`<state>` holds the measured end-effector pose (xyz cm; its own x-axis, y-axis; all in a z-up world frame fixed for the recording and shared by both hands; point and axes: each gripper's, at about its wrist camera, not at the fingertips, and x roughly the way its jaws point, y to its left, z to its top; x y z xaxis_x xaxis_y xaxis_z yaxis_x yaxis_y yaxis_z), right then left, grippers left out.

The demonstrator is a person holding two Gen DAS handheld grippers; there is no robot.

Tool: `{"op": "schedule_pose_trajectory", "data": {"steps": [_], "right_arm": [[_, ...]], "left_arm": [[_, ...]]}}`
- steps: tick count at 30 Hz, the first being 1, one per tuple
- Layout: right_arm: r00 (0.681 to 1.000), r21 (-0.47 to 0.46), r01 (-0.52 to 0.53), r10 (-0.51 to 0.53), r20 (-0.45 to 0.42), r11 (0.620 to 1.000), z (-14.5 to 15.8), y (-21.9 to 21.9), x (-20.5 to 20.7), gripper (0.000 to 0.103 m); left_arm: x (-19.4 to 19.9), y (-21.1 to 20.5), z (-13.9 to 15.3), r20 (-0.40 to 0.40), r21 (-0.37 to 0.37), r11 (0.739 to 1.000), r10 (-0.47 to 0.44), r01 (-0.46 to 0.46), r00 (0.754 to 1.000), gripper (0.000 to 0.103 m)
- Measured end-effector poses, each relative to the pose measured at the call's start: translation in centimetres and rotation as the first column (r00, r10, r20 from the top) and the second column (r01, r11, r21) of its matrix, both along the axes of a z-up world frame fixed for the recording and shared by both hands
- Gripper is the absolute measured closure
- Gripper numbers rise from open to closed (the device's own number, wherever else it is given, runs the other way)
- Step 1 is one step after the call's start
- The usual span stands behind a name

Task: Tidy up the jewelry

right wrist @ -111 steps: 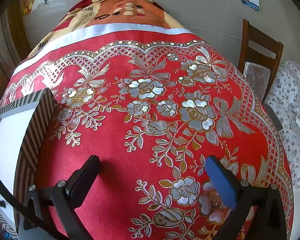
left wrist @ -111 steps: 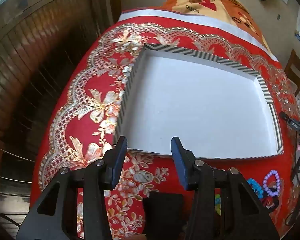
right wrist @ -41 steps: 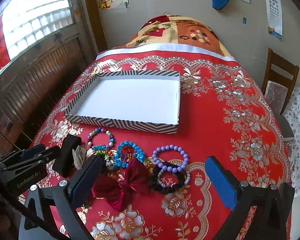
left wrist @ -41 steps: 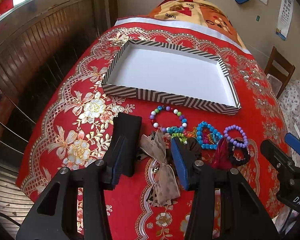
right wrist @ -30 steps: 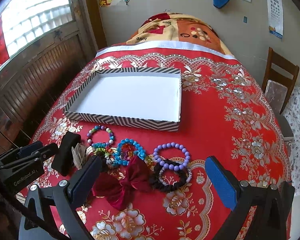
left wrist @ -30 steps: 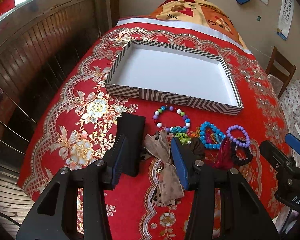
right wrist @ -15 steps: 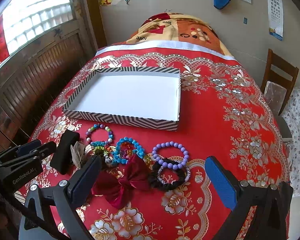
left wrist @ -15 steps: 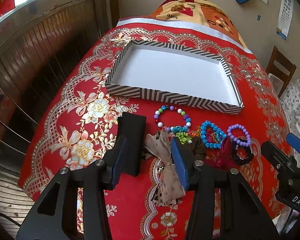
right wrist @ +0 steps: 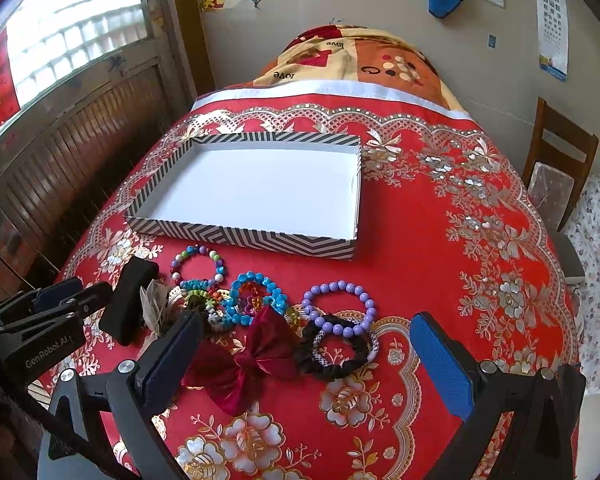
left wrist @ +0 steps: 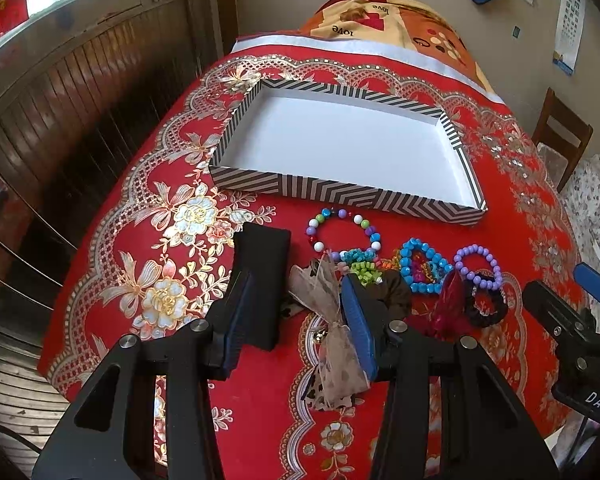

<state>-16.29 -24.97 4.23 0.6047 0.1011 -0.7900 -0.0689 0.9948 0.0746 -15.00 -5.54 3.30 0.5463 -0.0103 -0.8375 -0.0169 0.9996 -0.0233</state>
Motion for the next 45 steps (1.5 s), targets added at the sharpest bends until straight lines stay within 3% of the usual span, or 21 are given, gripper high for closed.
{"op": "schedule_pose_trajectory", "data": {"steps": [45], "right_arm": [[1.000,0.001,0.002,-0.002,-0.017,1.000,-0.55,0.27,0.59,0.000]], "left_arm": [[-0.26,0.48,0.19,0.008,-0.011,1.000,0.008,-0.008,1.000,0.058]]}}
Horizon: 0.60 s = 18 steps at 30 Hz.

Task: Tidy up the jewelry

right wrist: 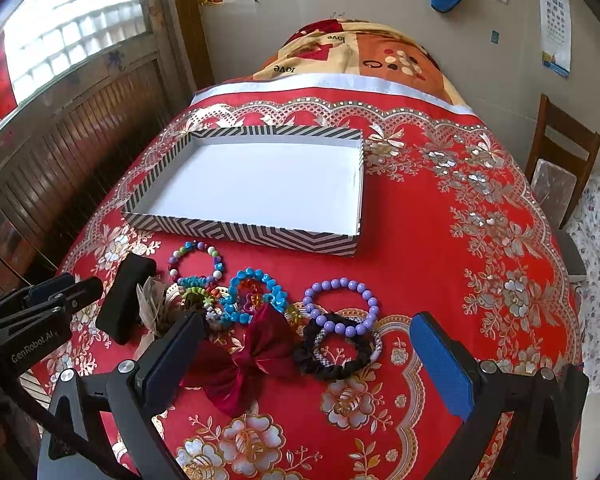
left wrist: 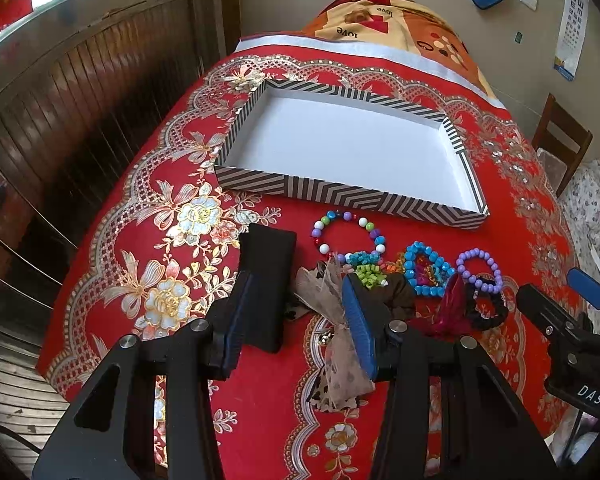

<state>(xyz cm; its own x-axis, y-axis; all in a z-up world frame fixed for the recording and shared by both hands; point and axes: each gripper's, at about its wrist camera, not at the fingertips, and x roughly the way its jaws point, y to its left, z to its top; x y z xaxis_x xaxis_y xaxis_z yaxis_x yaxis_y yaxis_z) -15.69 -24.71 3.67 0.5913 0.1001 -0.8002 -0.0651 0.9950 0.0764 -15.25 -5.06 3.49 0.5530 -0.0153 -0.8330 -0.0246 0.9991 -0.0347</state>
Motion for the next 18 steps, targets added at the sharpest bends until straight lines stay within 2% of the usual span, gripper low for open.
{"op": "schedule_pose_trajectory", "data": {"steps": [18], "right_arm": [[1.000,0.006,-0.002,0.002,-0.008,1.000,-0.30,-0.05,0.31,0.000]], "left_arm": [[0.12,0.30,-0.44,-0.011,-0.001,1.000,-0.001,0.001,1.000,0.058]]}}
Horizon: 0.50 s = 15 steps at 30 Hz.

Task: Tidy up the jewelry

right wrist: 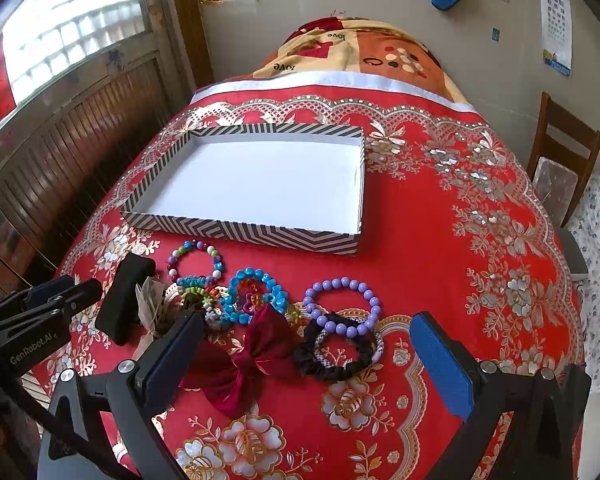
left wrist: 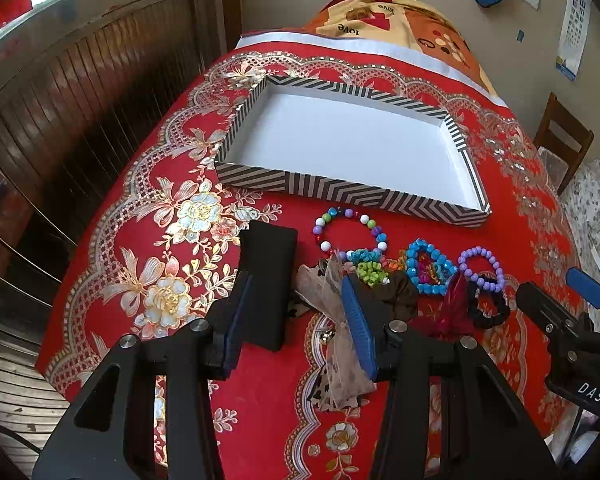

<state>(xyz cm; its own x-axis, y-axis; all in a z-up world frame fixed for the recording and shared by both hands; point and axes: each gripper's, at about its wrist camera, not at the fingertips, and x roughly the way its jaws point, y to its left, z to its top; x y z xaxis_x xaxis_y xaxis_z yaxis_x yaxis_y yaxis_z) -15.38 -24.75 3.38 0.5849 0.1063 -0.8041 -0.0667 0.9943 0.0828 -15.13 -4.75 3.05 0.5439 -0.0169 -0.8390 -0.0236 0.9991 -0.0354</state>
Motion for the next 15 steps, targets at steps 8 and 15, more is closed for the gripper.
{"op": "schedule_pose_trajectory", "data": {"steps": [8,15], "right_arm": [[1.000,0.002,-0.009,0.009,-0.010,1.000,-0.4,-0.4,0.3,0.000],[1.000,0.009,-0.019,0.019,-0.025,1.000,-1.0,-1.0,0.8,0.000]], "left_arm": [[0.1,0.0,-0.3,-0.013,-0.005,1.000,0.004,-0.005,1.000,0.058],[1.2,2.3,-0.7,-0.069,-0.078,0.997,0.007,-0.013,0.998,0.058]]}}
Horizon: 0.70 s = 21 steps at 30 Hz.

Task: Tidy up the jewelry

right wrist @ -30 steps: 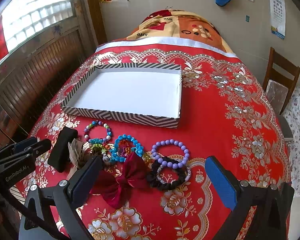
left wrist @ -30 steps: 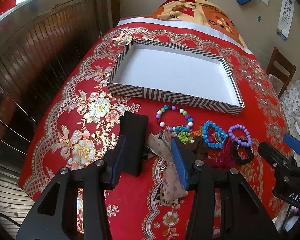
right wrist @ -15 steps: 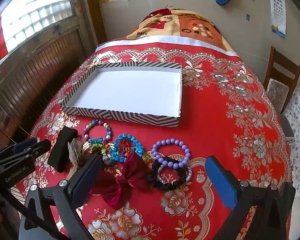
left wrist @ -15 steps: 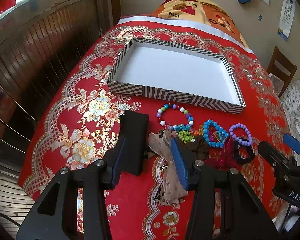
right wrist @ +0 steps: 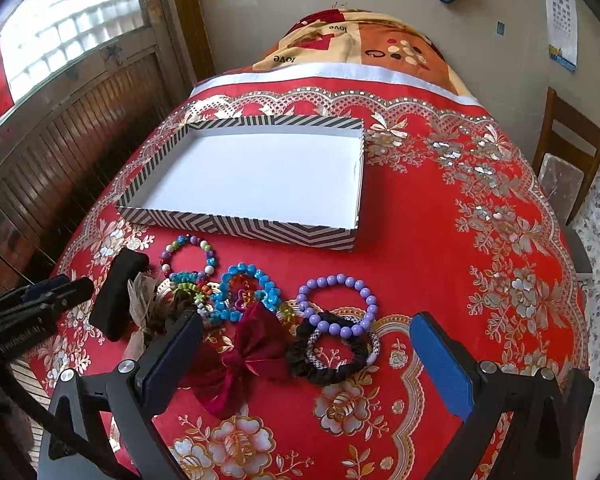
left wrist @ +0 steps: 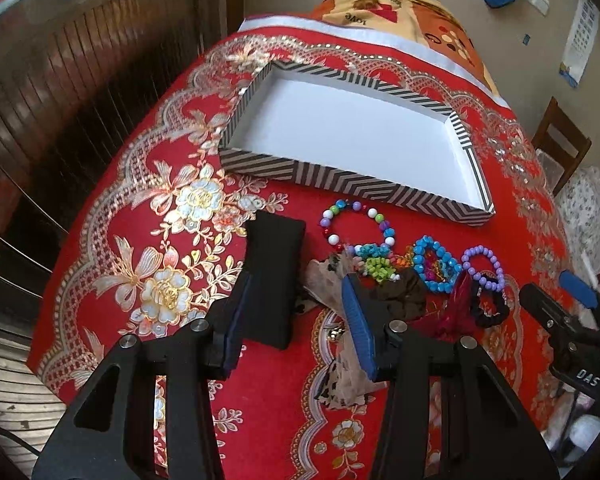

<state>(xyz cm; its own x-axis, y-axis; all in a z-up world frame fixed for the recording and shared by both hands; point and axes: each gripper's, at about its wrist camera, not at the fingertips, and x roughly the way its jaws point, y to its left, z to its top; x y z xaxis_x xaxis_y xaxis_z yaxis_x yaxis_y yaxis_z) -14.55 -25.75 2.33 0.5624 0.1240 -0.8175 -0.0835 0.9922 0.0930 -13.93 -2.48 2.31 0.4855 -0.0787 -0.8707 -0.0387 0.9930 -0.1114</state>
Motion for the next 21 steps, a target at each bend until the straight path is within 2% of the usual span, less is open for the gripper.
{"op": "schedule_pose_trajectory", "data": {"steps": [4,6,8,12,14,17,19,21], "right_arm": [[1.000,0.003,-0.014,0.014,-0.015,1.000,-0.7,-0.6,0.5,0.000],[0.999,0.010,-0.026,0.027,-0.019,1.000,-1.0,-0.7,0.9,0.002],[0.999,0.027,-0.039,0.040,-0.028,0.999,-1.4,-0.7,1.3,0.012],[0.994,0.085,-0.088,0.092,-0.051,0.993,-2.3,-0.2,2.6,0.021],[0.990,0.096,-0.119,0.125,-0.062,0.988,-2.7,0.3,3.4,0.033],[0.983,0.106,-0.161,0.169,-0.071,0.981,-3.4,1.1,4.8,0.045],[0.976,0.110,-0.188,0.198,-0.089,0.976,-4.2,1.6,5.8,0.050],[0.967,0.106,-0.215,0.227,-0.117,0.971,-5.0,2.1,6.8,0.053]], "left_arm": [[0.9,2.8,-0.2,-0.049,-0.087,0.995,0.035,-0.039,0.998,0.058],[1.2,3.7,-0.1,-0.053,-0.093,0.994,0.052,-0.057,0.997,0.058],[1.5,4.4,-0.2,-0.063,-0.102,0.993,0.051,-0.058,0.997,0.058],[2.3,4.7,-1.1,-0.103,-0.142,0.989,0.025,-0.040,0.994,0.058],[2.6,4.3,-1.8,-0.125,-0.139,0.990,0.006,-0.023,0.992,0.058],[3.0,3.9,-3.3,-0.169,-0.160,0.987,-0.013,-0.014,0.985,0.058],[3.4,3.9,-4.2,-0.198,-0.190,0.981,-0.016,-0.022,0.980,0.058],[3.7,4.0,-4.8,-0.213,-0.190,0.981,-0.010,-0.031,0.977,0.058]]}}
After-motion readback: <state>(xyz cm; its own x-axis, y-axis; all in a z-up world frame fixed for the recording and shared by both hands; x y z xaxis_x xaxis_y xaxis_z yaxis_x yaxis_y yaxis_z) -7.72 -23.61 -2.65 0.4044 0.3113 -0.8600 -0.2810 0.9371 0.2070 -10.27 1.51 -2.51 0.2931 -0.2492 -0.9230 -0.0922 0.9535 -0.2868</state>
